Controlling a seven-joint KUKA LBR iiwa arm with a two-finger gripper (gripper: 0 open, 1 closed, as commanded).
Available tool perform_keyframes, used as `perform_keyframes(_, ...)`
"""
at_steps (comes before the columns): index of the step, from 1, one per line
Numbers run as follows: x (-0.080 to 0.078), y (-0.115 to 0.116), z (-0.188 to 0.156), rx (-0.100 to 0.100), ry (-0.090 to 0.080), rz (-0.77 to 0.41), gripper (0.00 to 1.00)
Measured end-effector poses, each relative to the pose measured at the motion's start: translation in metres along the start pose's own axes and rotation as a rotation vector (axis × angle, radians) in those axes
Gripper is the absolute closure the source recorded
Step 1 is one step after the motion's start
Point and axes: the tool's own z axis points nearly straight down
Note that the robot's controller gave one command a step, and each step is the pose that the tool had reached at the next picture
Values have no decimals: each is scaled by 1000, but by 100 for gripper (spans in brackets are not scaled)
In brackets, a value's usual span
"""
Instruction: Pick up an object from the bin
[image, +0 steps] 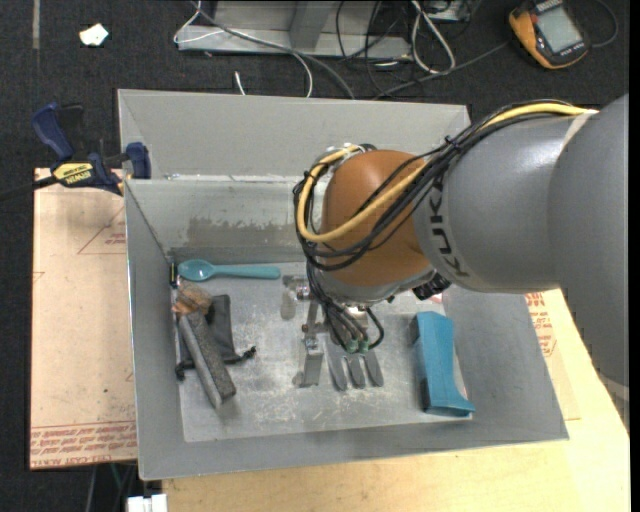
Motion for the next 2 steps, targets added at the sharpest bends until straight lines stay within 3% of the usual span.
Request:
perform_keyframes(1,-32,-24,37,-2,-7,-111,0)
perform_keyframes(2,-14,-61,46,-1,2,-122,0)
